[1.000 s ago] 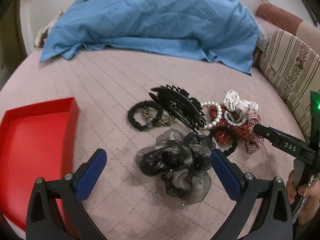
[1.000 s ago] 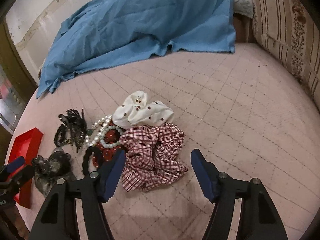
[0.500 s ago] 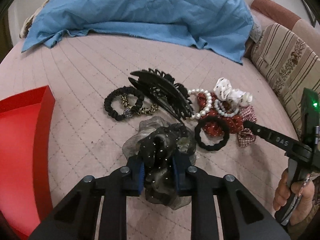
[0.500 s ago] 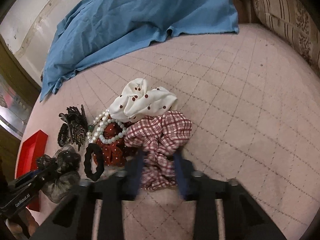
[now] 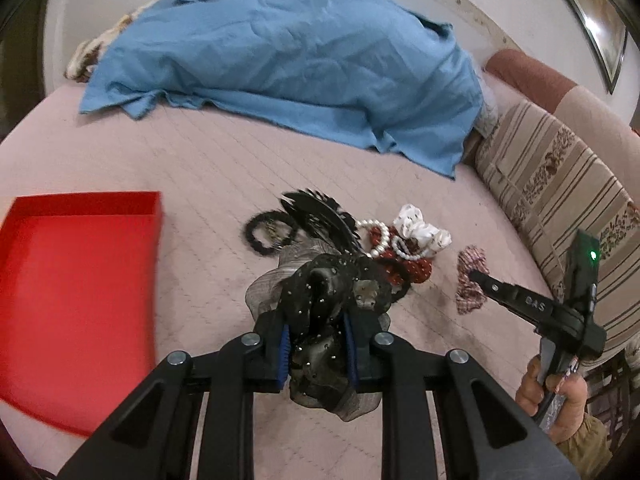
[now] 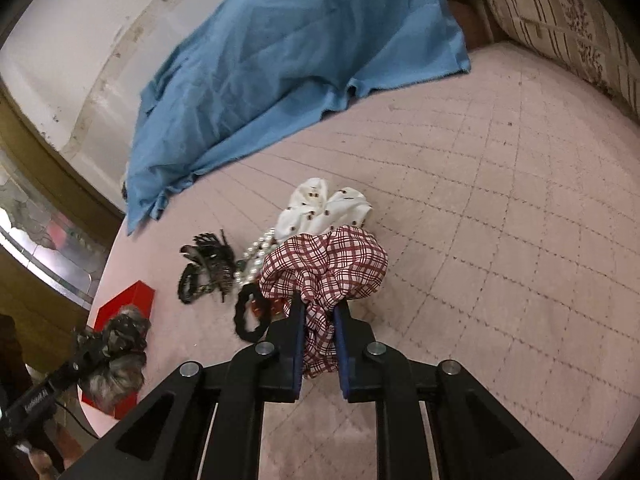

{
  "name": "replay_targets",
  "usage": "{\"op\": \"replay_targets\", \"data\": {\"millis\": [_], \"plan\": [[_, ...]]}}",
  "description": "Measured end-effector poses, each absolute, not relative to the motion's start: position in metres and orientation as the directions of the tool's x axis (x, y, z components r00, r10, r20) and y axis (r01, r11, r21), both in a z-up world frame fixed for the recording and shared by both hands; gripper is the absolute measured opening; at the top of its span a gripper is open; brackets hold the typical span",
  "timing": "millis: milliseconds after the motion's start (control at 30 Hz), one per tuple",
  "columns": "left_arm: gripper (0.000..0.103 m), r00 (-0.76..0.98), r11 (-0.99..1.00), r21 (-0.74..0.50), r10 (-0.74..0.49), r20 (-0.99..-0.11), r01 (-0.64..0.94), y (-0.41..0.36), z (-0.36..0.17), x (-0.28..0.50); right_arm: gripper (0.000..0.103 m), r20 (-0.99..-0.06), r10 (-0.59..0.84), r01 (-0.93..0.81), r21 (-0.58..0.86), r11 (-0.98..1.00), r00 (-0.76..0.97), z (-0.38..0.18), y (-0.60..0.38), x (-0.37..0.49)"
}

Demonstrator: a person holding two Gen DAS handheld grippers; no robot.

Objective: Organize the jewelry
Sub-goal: 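Carry both scrunchies into the red tray and open both tools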

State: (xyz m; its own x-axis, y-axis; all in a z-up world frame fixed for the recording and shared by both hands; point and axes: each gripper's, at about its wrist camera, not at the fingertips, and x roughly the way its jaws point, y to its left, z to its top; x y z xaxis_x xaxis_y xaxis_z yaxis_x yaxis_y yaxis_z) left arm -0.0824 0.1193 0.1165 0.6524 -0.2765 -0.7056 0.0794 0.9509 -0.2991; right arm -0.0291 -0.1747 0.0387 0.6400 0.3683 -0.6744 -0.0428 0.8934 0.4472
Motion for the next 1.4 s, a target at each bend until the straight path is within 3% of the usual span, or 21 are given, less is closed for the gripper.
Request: {"op": "replay_targets", "data": {"millis": [300,800,1067,1300,1400], "plan": [[0.021,0.714,0.958,-0.288,-0.194,-0.673,-0.011,0.187,0.129,-0.09,0.014,-0.688,0.291,-0.113,0.292,0.95,0.665,0.05,-0.137,-0.063],[0.021,0.718,0.945,-0.206,0.043,-0.695,-0.255,0.33,0.1,-0.051,0.015,-0.704,0.488,-0.361,0.338,0.869,0.516,0.084,0.041,-0.037],[0.022,0.683,0.912,-0.209,0.099,-0.723,-0.353,0.375,0.083,-0.033,0.017,-0.738,0.547,-0.402,0.396,0.826,0.395,0.062,0.147,0.01],[0.025,0.681,0.876,-0.29,0.057,-0.73,-0.384,0.398,0.074,-0.026,0.017,-0.792,0.493,-0.425,0.332,0.842,0.359,0.036,0.204,0.034],[0.031,0.681,0.877,-0.293,0.051,-0.73,-0.38,0.398,0.074,-0.025,0.017,-0.813,0.467,-0.422,0.309,0.852,0.349,0.022,0.216,0.043]]}}
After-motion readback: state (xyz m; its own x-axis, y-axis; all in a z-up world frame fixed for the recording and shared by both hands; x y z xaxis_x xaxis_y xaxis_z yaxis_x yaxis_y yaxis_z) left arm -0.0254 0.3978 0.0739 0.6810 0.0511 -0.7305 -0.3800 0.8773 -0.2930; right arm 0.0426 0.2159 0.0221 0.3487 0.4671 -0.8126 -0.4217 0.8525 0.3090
